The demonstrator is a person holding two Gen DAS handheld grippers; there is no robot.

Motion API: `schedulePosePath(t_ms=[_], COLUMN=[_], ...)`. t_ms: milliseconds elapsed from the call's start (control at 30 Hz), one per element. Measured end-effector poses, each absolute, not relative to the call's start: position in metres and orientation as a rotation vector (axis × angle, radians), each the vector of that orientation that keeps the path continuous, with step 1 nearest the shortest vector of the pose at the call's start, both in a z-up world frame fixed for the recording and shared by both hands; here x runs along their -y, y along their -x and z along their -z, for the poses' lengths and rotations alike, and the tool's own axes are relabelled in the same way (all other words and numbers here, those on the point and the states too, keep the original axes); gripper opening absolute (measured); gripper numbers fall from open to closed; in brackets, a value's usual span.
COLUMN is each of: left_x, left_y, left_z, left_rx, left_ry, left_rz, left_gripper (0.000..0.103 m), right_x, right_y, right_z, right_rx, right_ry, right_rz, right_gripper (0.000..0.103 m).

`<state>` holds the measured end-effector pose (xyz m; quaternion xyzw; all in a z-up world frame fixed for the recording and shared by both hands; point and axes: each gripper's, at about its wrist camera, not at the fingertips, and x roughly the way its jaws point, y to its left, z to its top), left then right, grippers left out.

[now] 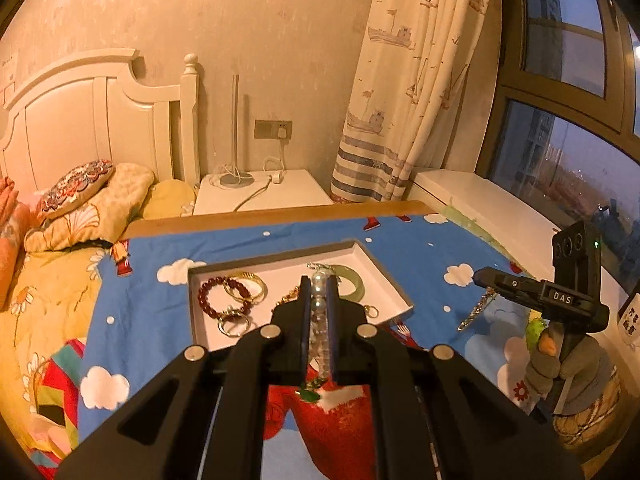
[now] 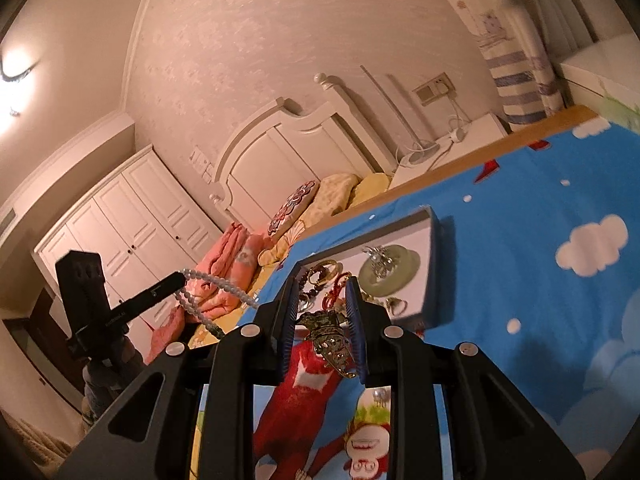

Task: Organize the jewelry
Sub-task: 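Carry the brooch with the right gripper over the tray while the left gripper brings the crystal bracelet, then lower the crystal bracelet into the tray and open the left gripper while the right releases the brooch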

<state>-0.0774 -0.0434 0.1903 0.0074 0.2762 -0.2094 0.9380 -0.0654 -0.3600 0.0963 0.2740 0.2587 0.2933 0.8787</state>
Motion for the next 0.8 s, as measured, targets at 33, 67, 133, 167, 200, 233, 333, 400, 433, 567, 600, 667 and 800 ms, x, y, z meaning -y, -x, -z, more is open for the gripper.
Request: schedulePosePath(t_ms=[33, 67, 133, 167, 200, 233, 333, 400, 433, 567, 600, 667, 800], left_x=[0.044, 0.044, 0.047, 0.048, 0.05, 0.052, 0.058, 0.061, 0.062, 0.065, 0.065, 0.067, 0.069], left_y=[0.074, 0.072, 0.063, 0.06, 0.056, 0.05, 0.031, 0.018, 0.011, -0.011, -0.015, -0.023, -0.036], left_z=[-0.193, -0.195, -0.199, -0.199, -0.2, -0.2, -0.196, -0.193, -0.191, -0.18, -0.177, -0.172, -0.16], left_rx=[-0.558, -0.555, -0.548, -0.544, -0.54, -0.539, -0.535, -0.538, -0.544, -0.565, -0.571, -0.579, -0.593], left_ry=[-0.021, -0.024, -0.035, -0.045, -0.056, -0.064, -0.1, -0.124, -0.131, -0.15, -0.151, -0.16, -0.171], left_rz=[0.426, 0.425, 0.417, 0.407, 0.397, 0.386, 0.325, 0.29, 0.278, 0.235, 0.227, 0.201, 0.163], left_gripper=[0.007, 0.007, 0.007, 0.007, 0.007, 0.007, 0.007, 0.007, 0.007, 0.007, 0.007, 0.007, 0.007], right_x=[0.356, 0.351, 0.342, 0.335, 0.329, 0.324, 0.305, 0.293, 0.288, 0.268, 0.264, 0.257, 0.247], right_y=[0.061, 0.055, 0.047, 0.04, 0.035, 0.03, 0.012, 0.001, -0.004, -0.024, -0.027, -0.032, -0.043], right_z=[-0.099, -0.101, -0.104, -0.105, -0.106, -0.106, -0.104, -0.1, -0.098, -0.089, -0.088, -0.084, -0.082], right_rx=[-0.54, -0.544, -0.55, -0.556, -0.561, -0.567, -0.594, -0.608, -0.617, -0.659, -0.665, -0.679, -0.697], right_ry=[-0.561, -0.549, -0.53, -0.515, -0.503, -0.493, -0.464, -0.449, -0.442, -0.42, -0.416, -0.41, -0.399], right_rz=[-0.615, -0.622, -0.63, -0.633, -0.637, -0.638, -0.634, -0.631, -0.629, -0.62, -0.62, -0.617, -0.609], right_gripper=[0.025, 0.025, 0.025, 0.025, 0.025, 0.024, 0.025, 0.025, 0.025, 0.025, 0.025, 0.025, 0.024])
